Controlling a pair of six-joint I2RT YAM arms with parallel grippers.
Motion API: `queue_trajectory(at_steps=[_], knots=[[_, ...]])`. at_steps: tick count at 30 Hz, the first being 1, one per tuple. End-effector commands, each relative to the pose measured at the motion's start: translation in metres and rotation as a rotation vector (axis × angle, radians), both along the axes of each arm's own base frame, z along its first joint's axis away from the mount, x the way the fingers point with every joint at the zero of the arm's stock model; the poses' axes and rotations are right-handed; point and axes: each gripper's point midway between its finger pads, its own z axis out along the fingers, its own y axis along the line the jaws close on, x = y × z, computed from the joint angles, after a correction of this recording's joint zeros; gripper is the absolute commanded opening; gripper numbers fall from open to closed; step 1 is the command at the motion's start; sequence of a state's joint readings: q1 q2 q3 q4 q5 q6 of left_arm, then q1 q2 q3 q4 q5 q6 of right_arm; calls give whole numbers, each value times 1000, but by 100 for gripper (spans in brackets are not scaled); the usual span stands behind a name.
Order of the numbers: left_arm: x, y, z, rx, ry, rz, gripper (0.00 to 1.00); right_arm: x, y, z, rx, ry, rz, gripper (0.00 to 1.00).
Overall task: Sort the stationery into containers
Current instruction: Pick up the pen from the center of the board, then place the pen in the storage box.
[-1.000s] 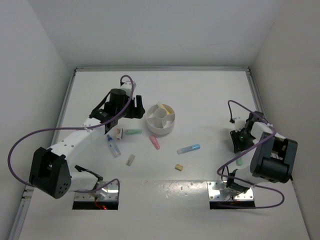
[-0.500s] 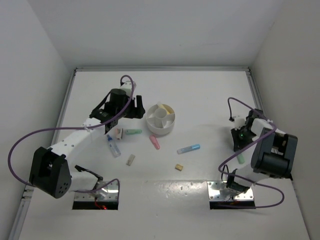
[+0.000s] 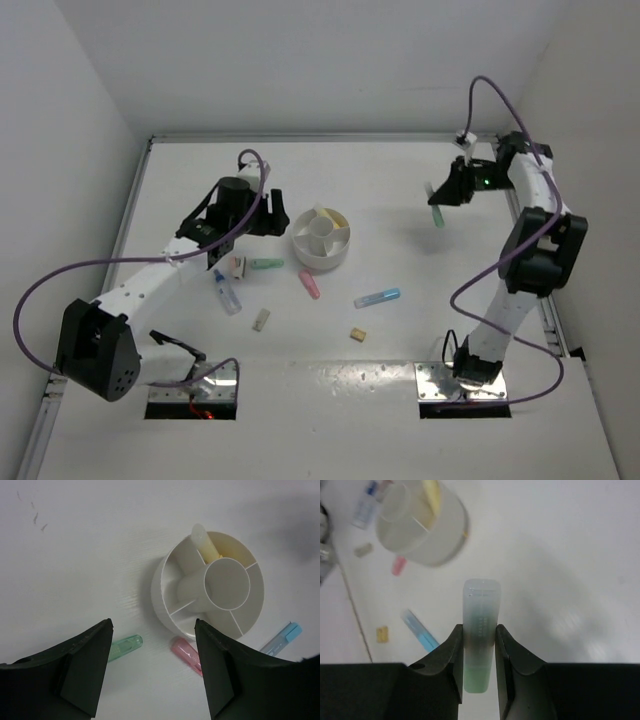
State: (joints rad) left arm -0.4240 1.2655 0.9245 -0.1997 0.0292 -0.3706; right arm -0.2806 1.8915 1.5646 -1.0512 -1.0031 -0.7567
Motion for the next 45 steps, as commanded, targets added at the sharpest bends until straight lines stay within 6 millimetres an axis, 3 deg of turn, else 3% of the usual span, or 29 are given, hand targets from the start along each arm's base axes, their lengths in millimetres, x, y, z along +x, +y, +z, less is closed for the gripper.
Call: queue_trajectory(at_steps=[1, 2, 4, 7, 10, 12, 13, 15, 16, 17, 18, 19, 20, 21, 22, 30, 32, 36, 38, 41, 45], knots=[[4, -1, 26, -32, -82, 7, 73, 4, 77, 56, 363, -49, 209, 0], [6, 3, 26, -31, -83, 16, 73, 11, 90, 45, 421, 0, 230, 0], [7, 1, 30, -39, -89, 8, 73, 13, 124, 49, 444, -27, 320, 0], [7, 1, 30, -32, -93, 4, 73, 16, 155, 51, 467, -104, 413, 0], [9, 4, 35, -35, -101, 13, 73, 24, 191, 74, 505, -204, 513, 0], [10, 4, 35, -35, -101, 13, 73, 32, 204, 70, 510, -184, 534, 0], [10, 4, 34, -28, -105, 9, 73, 35, 214, 80, 510, -203, 562, 0], [8, 5, 33, -24, -97, 8, 73, 41, 224, 74, 478, -204, 580, 0], [8, 5, 33, -24, -97, 8, 73, 46, 228, 56, 421, -171, 571, 0], [8, 5, 33, -24, -97, 8, 73, 40, 237, 59, 399, -113, 558, 0], [10, 4, 37, -28, -105, 8, 73, 61, 242, 54, 332, -227, 546, 0], [9, 5, 35, -24, -97, 8, 73, 58, 239, 27, 305, -152, 488, 0], [8, 5, 35, -24, -97, 8, 73, 59, 245, 24, 287, -163, 458, 0], [8, 5, 35, -24, -97, 8, 73, 73, 251, 52, 273, -277, 391, 0], [8, 5, 35, -24, -97, 8, 73, 68, 247, 35, 254, -244, 354, 0], [8, 3, 35, -28, -95, 0, 73, 78, 263, 23, 205, -248, 320, 0], [8, 3, 35, -28, -95, 0, 73, 80, 268, 36, 209, -280, 320, 0], [7, 4, 38, -24, -107, -4, 73, 83, 269, 32, 215, -255, 311, 0], [7, 4, 38, -24, -107, -4, 73, 76, 267, 19, 213, -219, 306, 0], [7, 4, 38, -24, -107, -4, 73, 57, 274, 26, 245, -253, 347, 0], [6, 4, 36, -21, -98, -4, 73, 50, 279, 31, 261, -246, 363, 0]])
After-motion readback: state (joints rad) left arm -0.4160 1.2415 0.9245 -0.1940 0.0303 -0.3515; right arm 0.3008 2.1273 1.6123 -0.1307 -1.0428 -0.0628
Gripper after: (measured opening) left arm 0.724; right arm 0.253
